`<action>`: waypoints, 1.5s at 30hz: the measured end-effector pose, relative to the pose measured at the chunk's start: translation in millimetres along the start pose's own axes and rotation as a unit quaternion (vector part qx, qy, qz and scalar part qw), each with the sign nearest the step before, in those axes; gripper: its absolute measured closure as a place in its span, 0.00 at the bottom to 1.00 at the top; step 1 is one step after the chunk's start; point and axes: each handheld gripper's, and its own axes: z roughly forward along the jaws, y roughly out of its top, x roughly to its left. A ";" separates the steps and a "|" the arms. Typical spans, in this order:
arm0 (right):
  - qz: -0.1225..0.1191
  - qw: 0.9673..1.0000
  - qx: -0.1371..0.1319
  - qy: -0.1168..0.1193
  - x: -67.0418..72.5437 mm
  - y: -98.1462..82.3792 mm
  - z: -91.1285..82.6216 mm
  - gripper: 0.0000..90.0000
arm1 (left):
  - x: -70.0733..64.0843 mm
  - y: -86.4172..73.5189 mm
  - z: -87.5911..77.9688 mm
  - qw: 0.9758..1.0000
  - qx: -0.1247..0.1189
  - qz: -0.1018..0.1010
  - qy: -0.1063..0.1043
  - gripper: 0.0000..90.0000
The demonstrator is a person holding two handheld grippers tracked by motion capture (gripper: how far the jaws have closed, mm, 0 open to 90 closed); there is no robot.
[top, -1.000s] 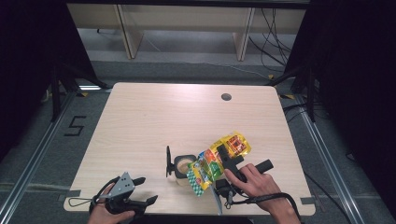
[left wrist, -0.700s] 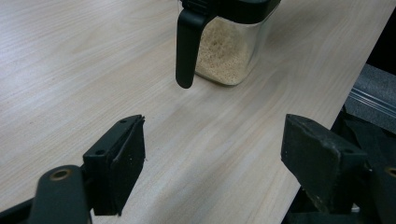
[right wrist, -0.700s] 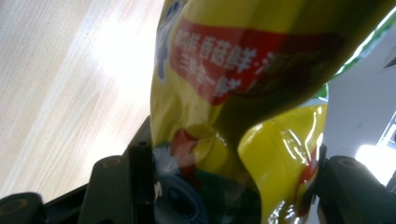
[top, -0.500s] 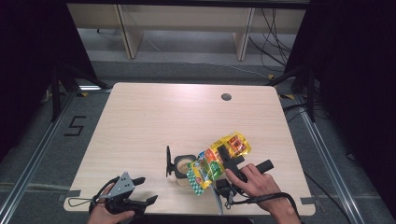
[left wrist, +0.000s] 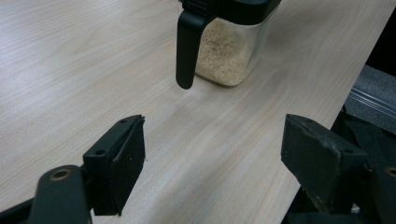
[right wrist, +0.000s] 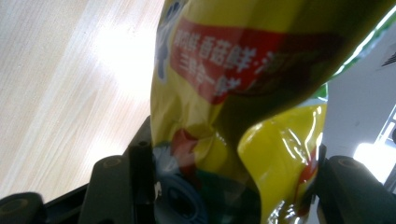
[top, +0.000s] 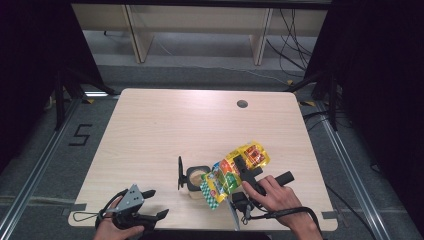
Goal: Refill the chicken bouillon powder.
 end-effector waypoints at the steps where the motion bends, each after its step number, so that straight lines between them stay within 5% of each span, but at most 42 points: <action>1: 0.001 1.000 0.000 -0.001 0.0 -0.2 -0.2 0.48 | 0.0 0.0 0.0 1.000 0.000 0.000 0.000 0.24; 14: 0.003 1.000 0.004 -0.001 1.1 0.2 -0.3 0.48 | 0.8 -0.2 0.1 1.000 0.003 0.003 0.001 0.24; 20: -0.017 1.000 -0.001 -0.006 -2.5 -0.8 -0.2 0.48 | 0.4 -0.1 0.0 1.000 0.001 0.001 0.003 0.24; 24: 0.003 1.000 0.004 -0.003 0.1 -1.3 -1.1 0.48 | 0.2 -0.1 0.0 1.000 -0.001 -0.001 0.000 0.24; 27: -0.006 1.000 0.000 -0.004 -1.4 -0.7 -0.7 0.48 | 0.2 0.0 -0.1 1.000 -0.001 -0.001 0.000 0.24; 28: 0.009 1.000 0.003 -0.002 1.0 -0.8 -0.9 0.48 | 0.2 0.0 -0.1 1.000 0.000 -0.001 0.000 0.24; 34: -0.013 1.000 -0.004 -0.004 -2.4 -1.1 0.3 0.48 | -0.9 -0.4 0.2 1.000 -0.004 -0.015 0.000 0.24; 38: 0.009 1.000 0.003 -0.002 0.3 -1.3 -1.2 0.48 | -0.8 -0.4 0.1 1.000 -0.003 -0.012 0.000 0.24; 45: -0.004 1.000 0.001 -0.005 -2.2 -2.0 -1.3 0.48 | -1.0 -0.4 0.3 1.000 -0.003 -0.015 0.000 0.24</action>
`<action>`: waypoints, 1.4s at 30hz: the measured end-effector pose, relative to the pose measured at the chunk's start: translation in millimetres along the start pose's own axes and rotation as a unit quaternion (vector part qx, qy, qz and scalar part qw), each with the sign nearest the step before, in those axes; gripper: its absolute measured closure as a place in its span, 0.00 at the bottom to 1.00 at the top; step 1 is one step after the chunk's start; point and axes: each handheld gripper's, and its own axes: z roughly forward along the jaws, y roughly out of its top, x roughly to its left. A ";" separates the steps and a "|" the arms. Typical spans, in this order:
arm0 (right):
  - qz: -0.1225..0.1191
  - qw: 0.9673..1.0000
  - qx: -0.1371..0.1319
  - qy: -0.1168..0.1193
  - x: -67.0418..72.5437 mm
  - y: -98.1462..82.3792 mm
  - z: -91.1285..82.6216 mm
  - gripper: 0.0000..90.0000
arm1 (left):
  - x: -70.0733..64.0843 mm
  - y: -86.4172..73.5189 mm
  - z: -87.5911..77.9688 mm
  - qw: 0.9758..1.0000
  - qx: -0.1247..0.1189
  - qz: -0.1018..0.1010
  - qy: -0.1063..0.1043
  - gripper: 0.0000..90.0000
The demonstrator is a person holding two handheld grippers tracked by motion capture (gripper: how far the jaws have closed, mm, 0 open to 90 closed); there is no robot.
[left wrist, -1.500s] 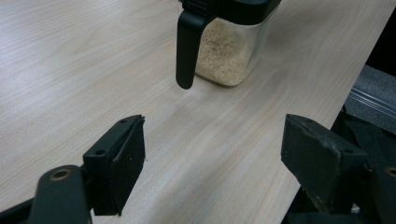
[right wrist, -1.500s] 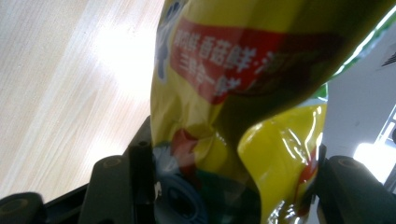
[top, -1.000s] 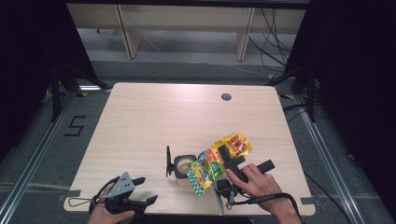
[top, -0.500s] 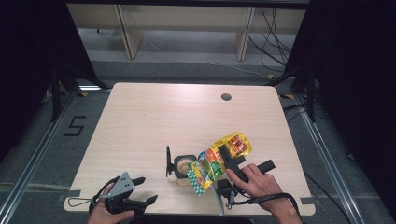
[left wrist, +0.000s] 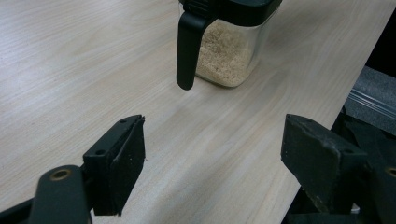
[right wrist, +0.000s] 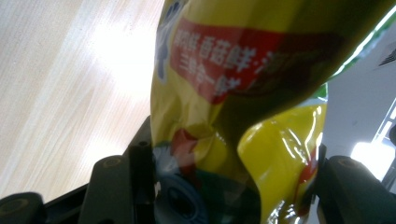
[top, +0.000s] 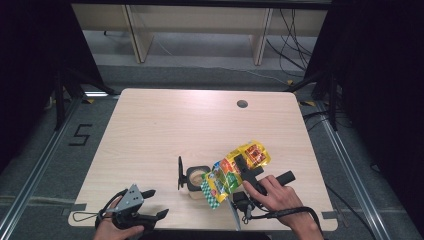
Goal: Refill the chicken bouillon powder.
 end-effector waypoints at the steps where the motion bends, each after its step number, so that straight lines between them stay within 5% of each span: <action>1: -0.001 1.000 0.000 0.000 -0.1 0.1 -0.1 0.48 | 0.1 0.1 -0.2 1.000 0.000 0.003 0.000 0.24; 3: 0.003 1.000 0.004 0.001 0.9 0.5 -0.6 0.48 | -0.1 0.1 -0.2 1.000 -0.001 0.001 0.000 0.24; 5: -0.021 1.000 0.004 0.001 -1.9 1.1 -1.2 0.48 | 0.1 0.1 -0.3 1.000 -0.001 0.000 0.000 0.24; 10: 0.001 1.000 0.001 0.000 0.1 1.4 -0.9 0.48 | 0.1 0.2 -0.2 1.000 0.000 0.000 -0.001 0.24; 30: -0.009 1.000 0.001 -0.002 -1.4 1.4 -2.2 0.48 | -0.3 0.4 -0.9 1.000 -0.001 0.000 0.001 0.24; 32: 0.010 1.000 0.004 -0.001 1.1 0.7 -2.4 0.48 | -0.2 0.4 -0.9 1.000 -0.002 0.000 0.001 0.24; 34: 0.010 1.000 0.004 0.000 1.3 0.7 -2.5 0.48 | -0.4 0.3 -0.8 1.000 -0.002 0.000 0.001 0.24; 35: -0.010 1.000 0.000 -0.002 -1.2 1.1 -2.1 0.48 | -0.2 0.4 -0.8 1.000 -0.001 0.001 0.000 0.24; 39: 0.009 1.000 0.005 0.000 1.2 0.7 -2.6 0.48 | -0.3 0.4 -0.8 1.000 -0.002 0.000 0.001 0.24; 42: -0.008 1.000 0.001 -0.002 -1.1 1.0 -2.2 0.48 | -0.4 0.3 -0.8 1.000 -0.002 0.000 0.001 0.24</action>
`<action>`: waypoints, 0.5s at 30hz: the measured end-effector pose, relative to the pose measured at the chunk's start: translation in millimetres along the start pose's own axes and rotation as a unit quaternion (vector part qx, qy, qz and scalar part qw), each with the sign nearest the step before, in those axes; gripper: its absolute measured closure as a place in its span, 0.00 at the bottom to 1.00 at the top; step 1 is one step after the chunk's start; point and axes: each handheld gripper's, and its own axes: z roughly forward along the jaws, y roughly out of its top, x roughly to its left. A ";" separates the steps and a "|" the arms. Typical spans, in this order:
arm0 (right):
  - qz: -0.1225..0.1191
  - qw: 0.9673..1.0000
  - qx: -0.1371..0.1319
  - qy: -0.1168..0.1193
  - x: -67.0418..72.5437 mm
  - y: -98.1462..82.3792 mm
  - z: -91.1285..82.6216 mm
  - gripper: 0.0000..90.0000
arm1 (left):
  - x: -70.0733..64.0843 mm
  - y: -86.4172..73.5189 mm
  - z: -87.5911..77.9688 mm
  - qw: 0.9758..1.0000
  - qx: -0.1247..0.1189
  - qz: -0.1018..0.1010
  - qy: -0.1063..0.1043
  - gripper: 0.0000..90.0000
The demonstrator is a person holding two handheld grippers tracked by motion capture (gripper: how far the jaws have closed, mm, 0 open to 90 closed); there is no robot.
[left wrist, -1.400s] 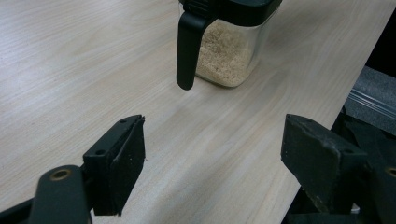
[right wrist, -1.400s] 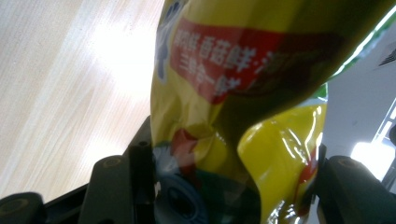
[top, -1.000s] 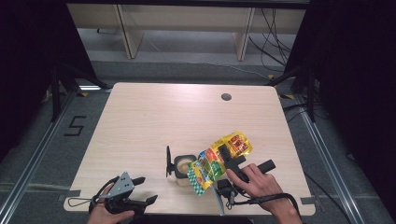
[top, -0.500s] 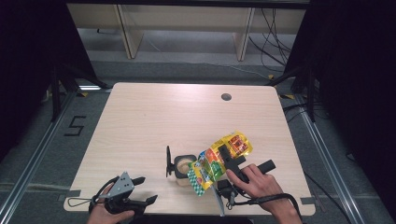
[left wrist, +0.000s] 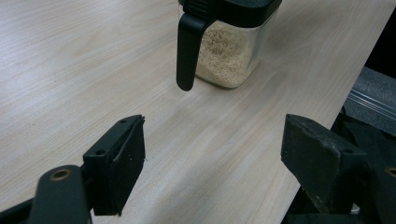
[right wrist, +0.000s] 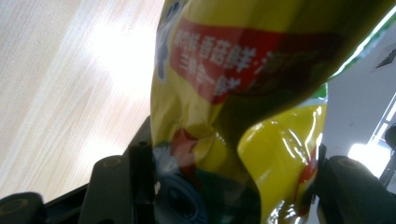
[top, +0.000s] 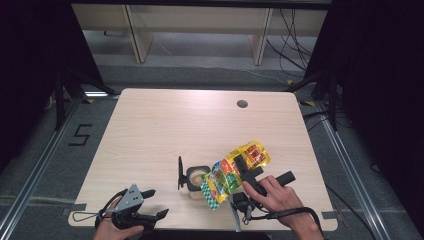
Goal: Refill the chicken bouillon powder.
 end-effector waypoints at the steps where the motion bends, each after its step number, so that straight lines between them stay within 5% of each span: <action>1: -0.001 1.000 -0.001 0.000 -0.1 0.0 0.1 0.48 | -0.5 -0.1 0.4 1.000 -0.003 -0.003 -0.001 0.24; 15: 0.002 1.000 -0.002 0.002 2.2 0.8 1.0 0.48 | 0.1 0.0 0.0 1.000 0.000 0.000 0.000 0.24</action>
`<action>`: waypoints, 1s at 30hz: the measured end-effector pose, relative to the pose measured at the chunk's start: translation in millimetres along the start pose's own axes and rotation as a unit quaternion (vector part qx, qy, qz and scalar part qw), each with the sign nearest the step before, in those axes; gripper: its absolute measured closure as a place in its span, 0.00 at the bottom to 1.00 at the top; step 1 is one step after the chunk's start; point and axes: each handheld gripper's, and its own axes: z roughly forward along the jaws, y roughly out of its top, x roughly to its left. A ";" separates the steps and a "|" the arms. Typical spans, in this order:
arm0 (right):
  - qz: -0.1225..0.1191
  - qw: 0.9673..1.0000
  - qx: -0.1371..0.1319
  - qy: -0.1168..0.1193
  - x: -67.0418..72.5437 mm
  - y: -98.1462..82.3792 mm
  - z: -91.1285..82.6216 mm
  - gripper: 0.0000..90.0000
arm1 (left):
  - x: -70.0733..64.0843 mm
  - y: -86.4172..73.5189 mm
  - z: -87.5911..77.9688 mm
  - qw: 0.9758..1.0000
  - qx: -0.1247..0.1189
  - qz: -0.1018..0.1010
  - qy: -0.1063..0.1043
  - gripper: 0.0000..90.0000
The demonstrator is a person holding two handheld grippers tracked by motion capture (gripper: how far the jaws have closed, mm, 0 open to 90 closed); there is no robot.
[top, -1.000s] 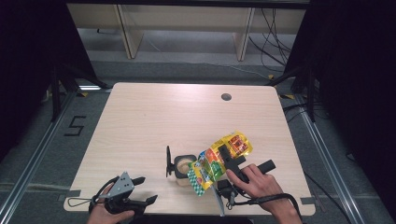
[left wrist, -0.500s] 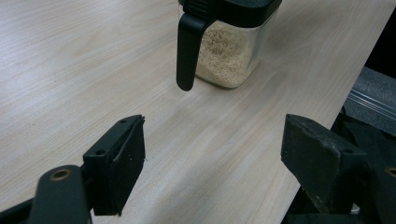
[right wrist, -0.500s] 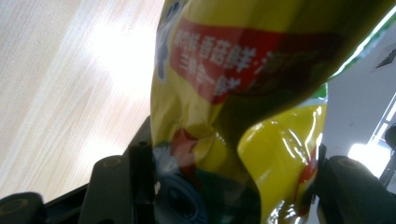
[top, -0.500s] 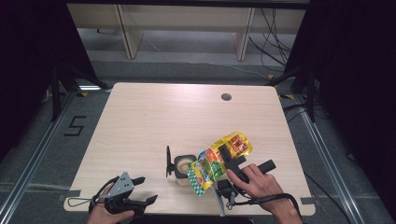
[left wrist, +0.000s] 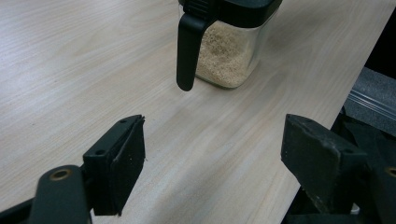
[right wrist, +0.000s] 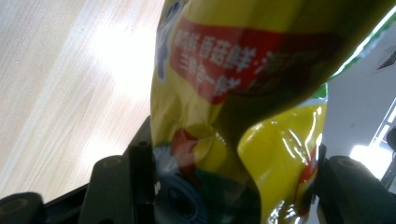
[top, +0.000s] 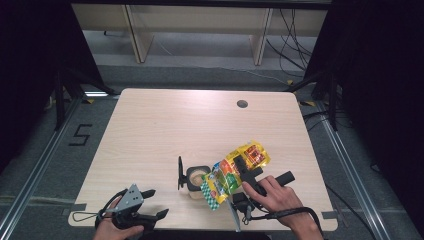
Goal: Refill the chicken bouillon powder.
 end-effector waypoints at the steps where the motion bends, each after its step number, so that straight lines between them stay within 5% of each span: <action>1: 0.004 1.000 0.001 0.000 1.1 0.3 -0.2 0.48 | -0.1 0.0 0.0 1.000 0.000 0.000 0.000 0.24; 25: -0.010 1.000 0.000 0.003 -1.5 -1.3 0.3 0.48 | 0.1 0.1 -0.2 1.000 -0.001 0.000 0.000 0.24; 30: 0.006 1.000 -0.002 0.001 0.0 -1.1 0.2 0.48 | -0.6 0.0 0.2 1.000 -0.004 -0.004 -0.001 0.24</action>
